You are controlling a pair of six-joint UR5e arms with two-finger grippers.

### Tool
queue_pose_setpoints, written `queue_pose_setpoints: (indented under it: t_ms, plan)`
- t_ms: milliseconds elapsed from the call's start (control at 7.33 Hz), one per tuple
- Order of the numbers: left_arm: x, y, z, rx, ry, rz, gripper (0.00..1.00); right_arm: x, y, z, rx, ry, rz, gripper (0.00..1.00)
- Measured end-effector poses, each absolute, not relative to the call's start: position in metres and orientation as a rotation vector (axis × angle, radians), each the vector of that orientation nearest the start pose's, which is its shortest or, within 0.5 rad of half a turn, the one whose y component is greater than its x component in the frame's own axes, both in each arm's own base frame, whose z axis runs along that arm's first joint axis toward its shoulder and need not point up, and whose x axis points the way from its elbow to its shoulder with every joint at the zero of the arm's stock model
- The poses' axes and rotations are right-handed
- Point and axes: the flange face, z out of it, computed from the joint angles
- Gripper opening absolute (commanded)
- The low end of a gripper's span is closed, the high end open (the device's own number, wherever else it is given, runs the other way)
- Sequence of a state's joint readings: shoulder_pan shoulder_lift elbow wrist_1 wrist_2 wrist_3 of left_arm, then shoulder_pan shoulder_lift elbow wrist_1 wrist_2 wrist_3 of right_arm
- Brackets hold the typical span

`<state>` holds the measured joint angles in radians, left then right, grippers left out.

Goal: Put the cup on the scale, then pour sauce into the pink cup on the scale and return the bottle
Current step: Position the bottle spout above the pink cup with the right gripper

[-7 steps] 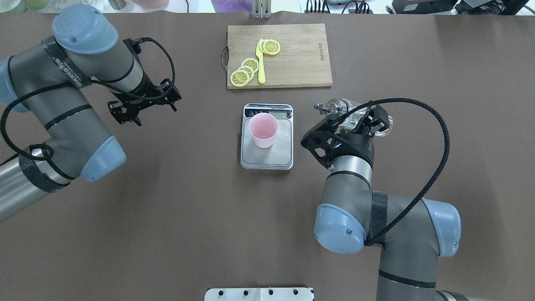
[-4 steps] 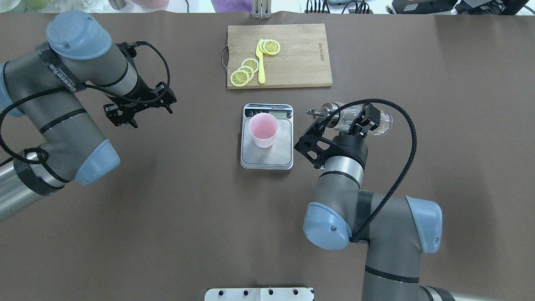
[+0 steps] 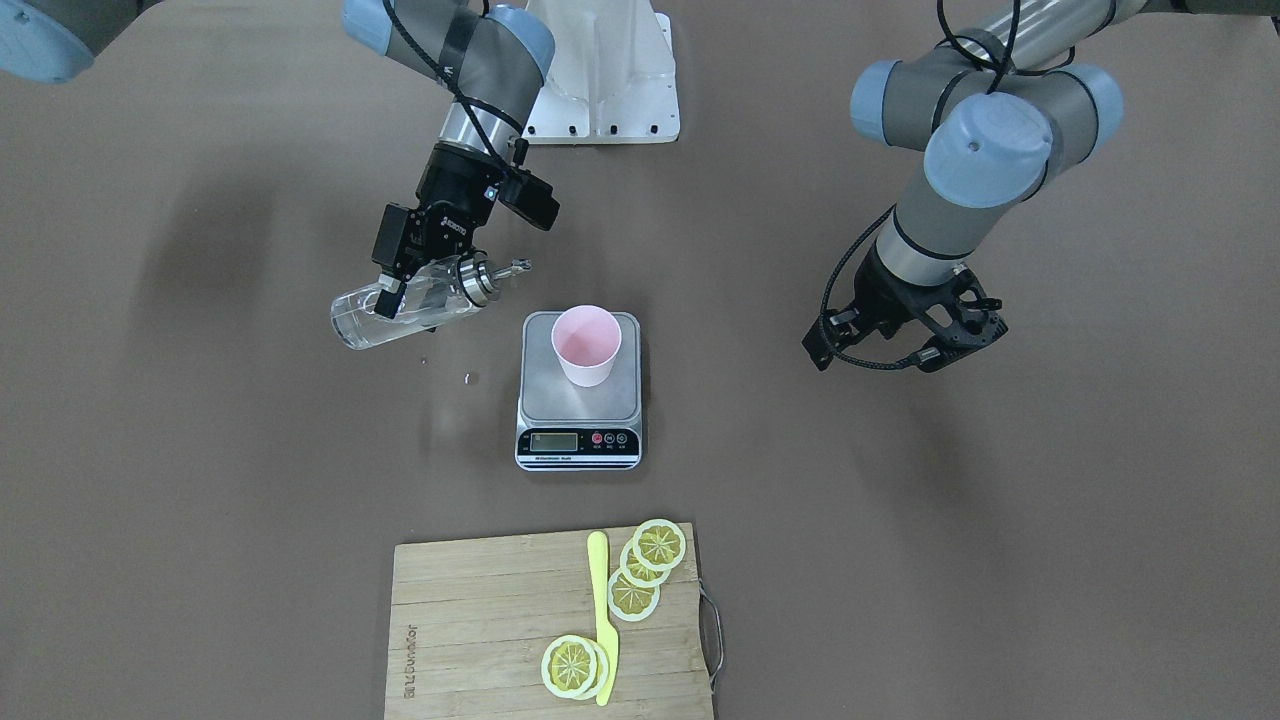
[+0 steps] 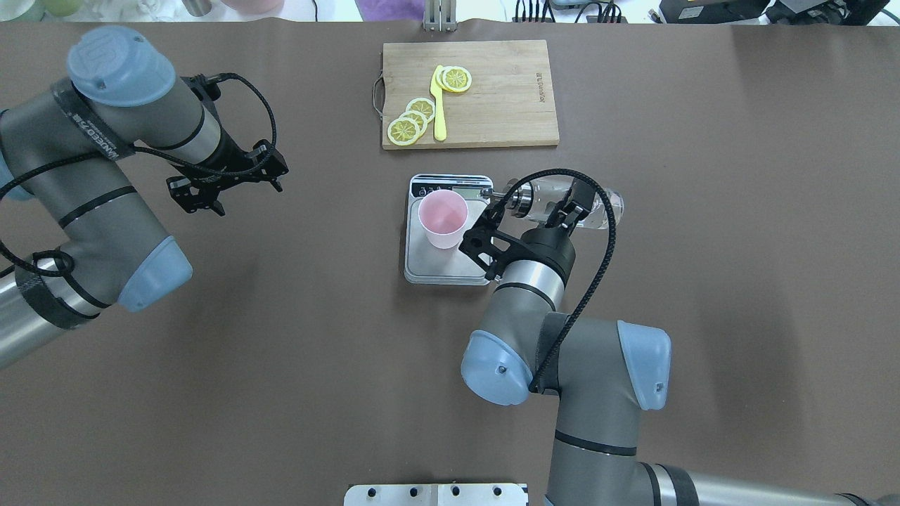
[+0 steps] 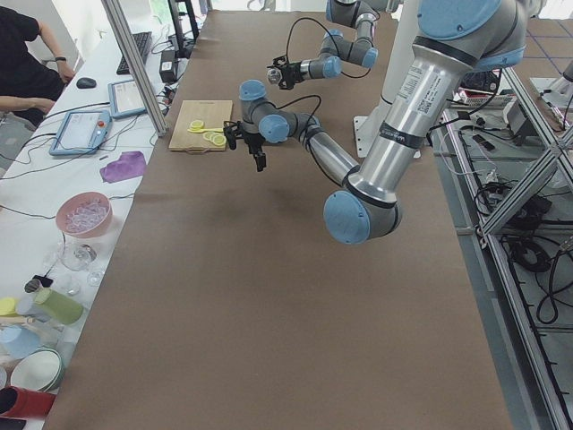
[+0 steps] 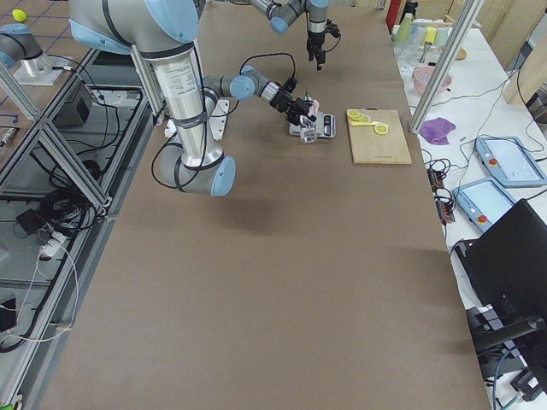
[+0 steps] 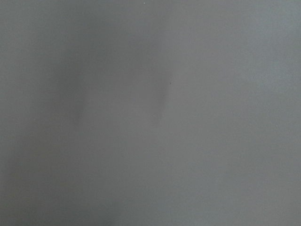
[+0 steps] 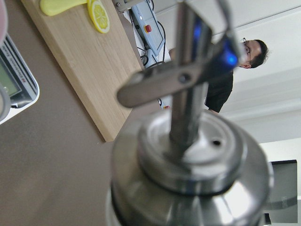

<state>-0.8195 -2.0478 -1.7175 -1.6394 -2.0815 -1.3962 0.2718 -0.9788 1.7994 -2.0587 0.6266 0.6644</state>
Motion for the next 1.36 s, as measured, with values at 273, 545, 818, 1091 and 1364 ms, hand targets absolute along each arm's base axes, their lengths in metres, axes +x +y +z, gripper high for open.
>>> queue_pose_setpoints:
  t_ms: [273, 545, 818, 1091, 1364]
  plan:
    - [0.376, -0.531, 0.316, -0.106, 0.833, -0.430, 0.99, -0.554, -0.376, 0.257, 0.941, 0.264, -0.428, 0.00]
    - [0.375, -0.532, 0.317, -0.107, 0.832, -0.432, 0.99, -0.577, -0.380, 0.273, 0.917, 0.239, -0.436, 0.00]
    - [0.376, -0.533, 0.319, -0.108, 0.830, -0.433, 0.99, -0.592, -0.383, 0.283, 0.909, 0.235, -0.439, 0.00]
    - [0.377, -0.534, 0.321, -0.108, 0.825, -0.428, 0.99, -0.595, -0.385, 0.283, 0.911, 0.245, -0.444, 0.00]
    - [0.378, -0.535, 0.325, -0.110, 0.819, -0.425, 0.99, -0.594, -0.386, 0.279, 0.928, 0.279, -0.445, 0.00]
